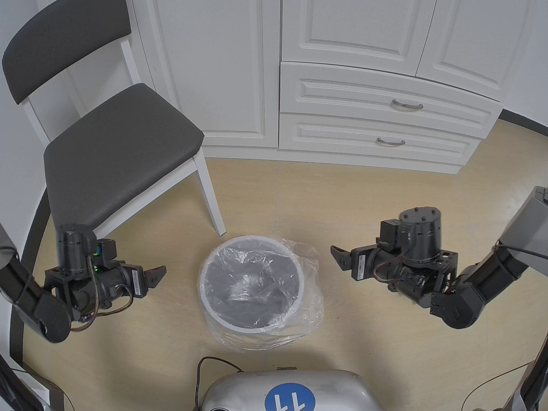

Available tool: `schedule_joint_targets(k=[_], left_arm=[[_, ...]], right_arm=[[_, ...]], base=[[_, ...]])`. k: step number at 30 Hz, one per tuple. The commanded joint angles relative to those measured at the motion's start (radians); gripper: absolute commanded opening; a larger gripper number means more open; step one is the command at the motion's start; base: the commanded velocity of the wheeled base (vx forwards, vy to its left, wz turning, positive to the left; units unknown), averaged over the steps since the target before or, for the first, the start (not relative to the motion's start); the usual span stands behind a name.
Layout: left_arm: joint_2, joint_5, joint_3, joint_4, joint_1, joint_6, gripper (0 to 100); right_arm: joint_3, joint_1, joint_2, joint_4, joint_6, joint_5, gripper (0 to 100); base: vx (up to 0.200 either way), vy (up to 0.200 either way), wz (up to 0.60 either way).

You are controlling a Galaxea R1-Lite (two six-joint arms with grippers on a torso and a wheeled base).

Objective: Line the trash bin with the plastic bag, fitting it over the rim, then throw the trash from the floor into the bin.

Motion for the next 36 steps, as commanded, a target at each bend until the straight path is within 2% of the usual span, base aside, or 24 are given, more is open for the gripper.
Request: schedule_joint_targets(k=[1,2,3,4,6,8,9,10,16,18,19,22,30,32,36], left_arm=[[-0.201,0.009,0.198,-0.124,0.002,-0.003,100],[-0.215,0.012,0.212,-0.138,0.005,-0.003,100],[-0.215,0.012,0.212,-0.138,0.005,-0.003,100],[-0.264,0.028,0.245,-0.150,0.010,-0.003,100],[-0.318,0.038,0.262,-0.138,0.013,-0.003,100],[-0.364,0.040,0.281,-0.136,0.015,-0.003,100],[-0.367,0.040,0.282,-0.136,0.015,-0.003,100],[-0.399,0.040,0.301,-0.136,0.013,-0.001,100],[-0.433,0.051,0.310,-0.138,0.011,0.001,100],[-0.444,0.066,0.308,-0.138,0.013,0.001,100],[-0.454,0.083,0.304,-0.136,0.016,-0.003,100],[-0.460,0.097,0.301,-0.139,0.050,-0.004,100],[-0.463,0.109,0.291,-0.145,0.071,-0.001,100],[-0.465,0.144,0.288,-0.148,0.064,0.002,100],[-0.465,0.163,0.275,-0.150,0.056,0.005,100]], right_arm=[[0.168,-0.072,-0.111,-0.106,-0.167,0.024,100],[0.183,-0.093,-0.116,-0.115,-0.203,0.024,100],[0.183,-0.093,-0.116,-0.115,-0.203,0.024,100],[0.216,-0.169,-0.130,-0.137,-0.289,0.025,100],[0.228,-0.236,-0.136,-0.166,-0.355,0.028,100],[0.233,-0.297,-0.128,-0.200,-0.395,0.034,100],[0.233,-0.304,-0.128,-0.203,-0.397,0.034,100],[0.226,-0.351,-0.107,-0.214,-0.414,0.034,100],[0.205,-0.379,-0.027,-0.215,-0.427,0.002,100],[0.197,-0.380,-0.003,-0.215,-0.449,-0.033,100],[0.182,-0.388,0.028,-0.215,-0.478,-0.091,100],[0.156,-0.403,0.094,-0.218,-0.515,-0.153,100],[0.015,-0.520,0.289,-0.217,-0.585,-0.162,100],[-0.034,-0.581,0.349,-0.212,-0.624,-0.156,100],[-0.110,-0.641,0.427,-0.200,-0.651,-0.148,100]], base=[[0.000,0.000,0.00],[0.000,0.000,0.00],[0.000,0.000,0.00],[0.000,0.000,0.00],[0.000,0.000,0.00],[0.000,0.000,0.00],[0.000,0.000,0.00],[0.000,0.000,0.00],[0.000,0.000,0.00],[0.000,0.000,0.00],[0.000,0.000,0.00],[0.000,0.000,0.00],[0.000,0.000,0.00],[0.000,0.000,0.00],[0.000,0.000,0.00]])
